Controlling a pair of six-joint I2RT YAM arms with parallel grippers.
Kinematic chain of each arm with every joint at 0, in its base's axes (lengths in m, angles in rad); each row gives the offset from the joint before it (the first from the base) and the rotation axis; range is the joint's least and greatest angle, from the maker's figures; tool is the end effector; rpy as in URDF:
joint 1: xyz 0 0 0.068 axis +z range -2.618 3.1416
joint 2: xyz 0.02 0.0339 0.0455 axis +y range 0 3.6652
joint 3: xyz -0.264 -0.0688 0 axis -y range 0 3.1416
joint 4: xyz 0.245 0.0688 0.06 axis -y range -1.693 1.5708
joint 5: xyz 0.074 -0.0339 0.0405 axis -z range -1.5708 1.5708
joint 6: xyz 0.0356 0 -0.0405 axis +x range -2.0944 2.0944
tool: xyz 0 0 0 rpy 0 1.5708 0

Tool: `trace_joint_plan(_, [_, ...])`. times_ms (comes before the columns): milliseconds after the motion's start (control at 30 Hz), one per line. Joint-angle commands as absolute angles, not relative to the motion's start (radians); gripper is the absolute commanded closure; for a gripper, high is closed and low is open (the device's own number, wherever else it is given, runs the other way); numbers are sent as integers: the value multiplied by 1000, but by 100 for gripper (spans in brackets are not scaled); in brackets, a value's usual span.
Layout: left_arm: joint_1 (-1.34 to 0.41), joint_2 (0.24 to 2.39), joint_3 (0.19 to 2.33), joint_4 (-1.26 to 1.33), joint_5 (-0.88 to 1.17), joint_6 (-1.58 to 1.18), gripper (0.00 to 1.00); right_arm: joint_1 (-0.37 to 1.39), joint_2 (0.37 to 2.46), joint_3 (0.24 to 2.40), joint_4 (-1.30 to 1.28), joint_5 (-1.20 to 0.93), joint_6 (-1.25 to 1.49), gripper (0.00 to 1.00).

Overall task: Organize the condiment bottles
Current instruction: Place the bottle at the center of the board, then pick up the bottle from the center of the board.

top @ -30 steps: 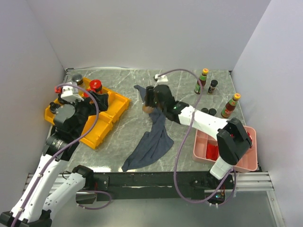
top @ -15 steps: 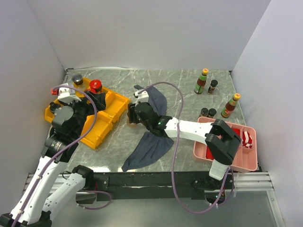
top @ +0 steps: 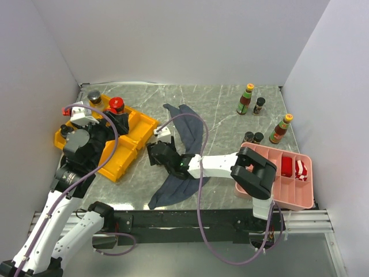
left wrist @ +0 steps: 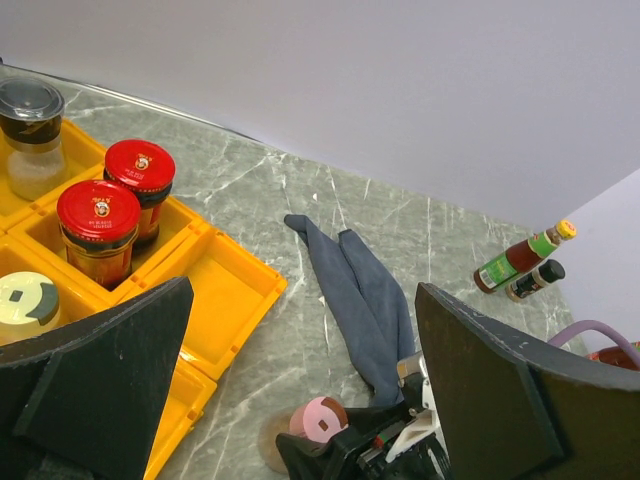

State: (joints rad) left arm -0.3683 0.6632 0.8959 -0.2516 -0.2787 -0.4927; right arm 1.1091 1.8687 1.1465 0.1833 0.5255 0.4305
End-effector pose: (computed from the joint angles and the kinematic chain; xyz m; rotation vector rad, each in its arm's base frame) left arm 0.1385 -0.0430 0.3889 -0.3177 1.5754 -0.4490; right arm 0.1990 0.3600 0.1952 -0.3840 2.0193 0.4097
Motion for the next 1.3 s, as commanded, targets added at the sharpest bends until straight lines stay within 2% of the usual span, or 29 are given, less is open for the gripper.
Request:
trace_joint_plan(0, [-371, 664, 891, -219, -276, -500, 1, 1118, 1871, 1198, 204, 598, 442, 21])
trace_joint_plan(67, [-371, 666, 893, -219, -276, -500, 1, 1118, 1856, 1209, 169, 598, 443, 12])
trace_joint_plan(233, [-370, 687, 897, -212, -262, -505, 3, 1118, 1772, 1203, 106, 581, 428, 0])
trace_joint_plan(367, [-371, 696, 881, -175, -268, -505, 3, 1117, 1654, 1201, 19, 589, 430, 0])
trace_joint_plan(500, [-370, 712, 865, -161, -423, -673, 3, 1111, 1533, 1172, -57, 586, 437, 0])
trace_joint_plan(600, [-368, 710, 853, -135, -417, -684, 3, 1098, 1451, 1178, -213, 591, 457, 0])
trace_joint_plan(733, [-368, 736, 893, -164, -365, -655, 3, 1098, 1355, 1190, -352, 612, 422, 0])
trace_joint_plan(900, [-368, 851, 1002, -372, -318, -702, 3, 1085, 1215, 1137, -408, 643, 364, 0])
trace_joint_plan(1100, [-370, 1031, 1087, -521, -79, -655, 3, 1071, 1088, 994, -322, 713, 359, 0])
trace_joint_plan(1267, [-400, 1169, 1137, -614, 11, -592, 3, 1062, 1022, 920, -247, 749, 373, 0])
